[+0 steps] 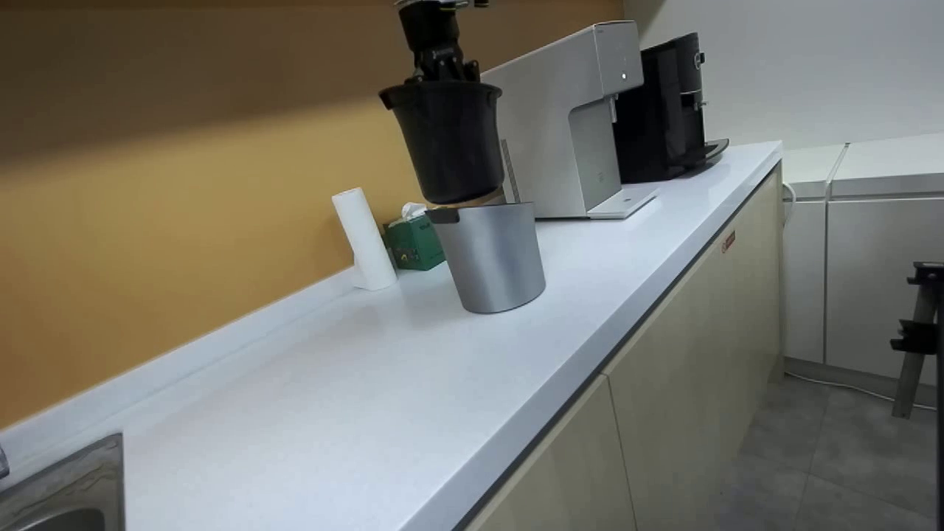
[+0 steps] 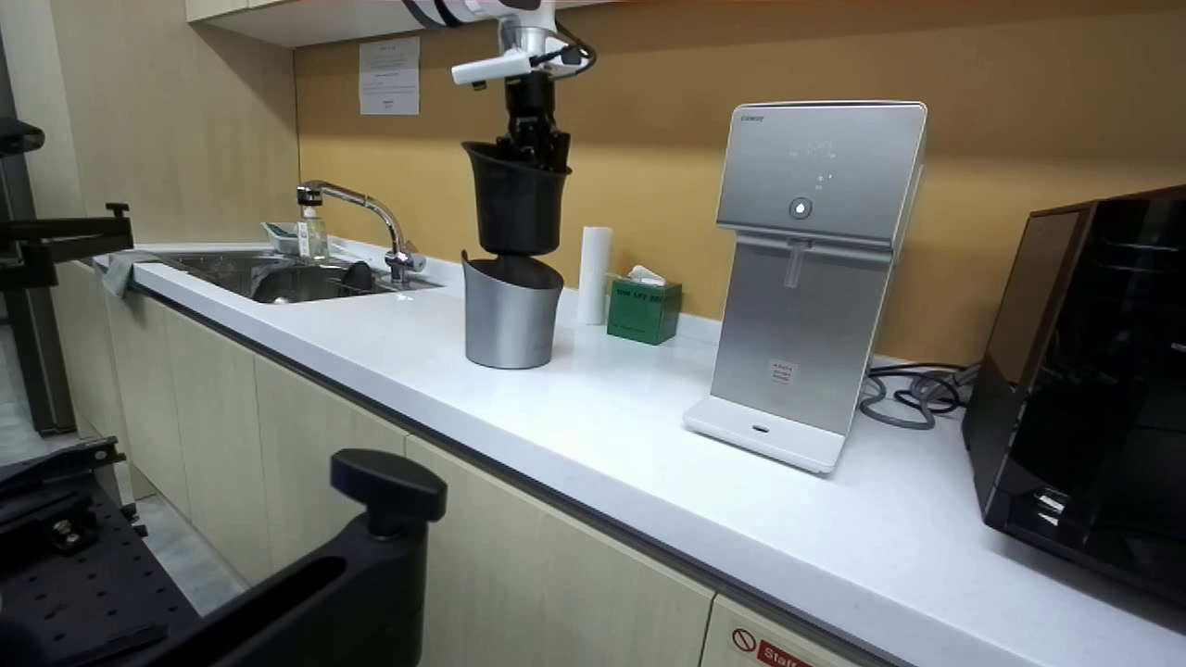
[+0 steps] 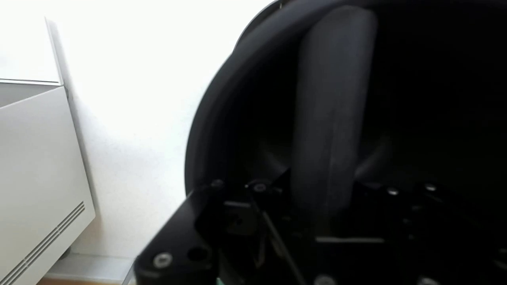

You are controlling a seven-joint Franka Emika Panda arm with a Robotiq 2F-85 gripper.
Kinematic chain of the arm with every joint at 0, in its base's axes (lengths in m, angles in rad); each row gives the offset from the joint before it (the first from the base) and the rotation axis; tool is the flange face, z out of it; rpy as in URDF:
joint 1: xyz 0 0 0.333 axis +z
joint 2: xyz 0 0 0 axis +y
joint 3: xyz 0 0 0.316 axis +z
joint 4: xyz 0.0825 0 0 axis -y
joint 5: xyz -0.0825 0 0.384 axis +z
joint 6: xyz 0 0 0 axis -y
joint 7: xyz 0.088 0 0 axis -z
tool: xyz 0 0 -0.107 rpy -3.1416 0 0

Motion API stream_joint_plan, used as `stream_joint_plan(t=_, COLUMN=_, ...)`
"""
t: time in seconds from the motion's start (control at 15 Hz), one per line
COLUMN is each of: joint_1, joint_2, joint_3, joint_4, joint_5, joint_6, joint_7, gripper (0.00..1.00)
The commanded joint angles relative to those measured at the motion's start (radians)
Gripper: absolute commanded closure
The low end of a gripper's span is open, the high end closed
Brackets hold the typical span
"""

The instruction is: Put the black thing into the metal bin

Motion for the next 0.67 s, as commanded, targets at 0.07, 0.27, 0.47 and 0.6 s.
stream_joint_plan(t=0.07, joint_1=0.003, joint_2=-0.032, joint_3=-0.013, joint_4=-0.051, joint_5=0.021, joint_6=0.02, joint_7=0.053, gripper=0.98)
stream_joint_plan(t=0.27, joint_1=0.002, joint_2=-0.032, joint_3=-0.014, joint_4=-0.07, joint_5=0.033, joint_6=0.03, joint_7=0.06, gripper=0.98)
stream_joint_plan(t=0.47, joint_1=0.001, joint_2=-0.033, joint_3=-0.015, joint_4=-0.088, joint_5=0.043, joint_6=0.041, joint_7=0.063, gripper=0.98)
stream_joint_plan(t=0.6, joint_1=0.0, joint_2=-0.038, joint_3=-0.016, joint_4=-0.103, joint_5=0.051, joint_6=0.052, joint_7=0.066, gripper=0.98)
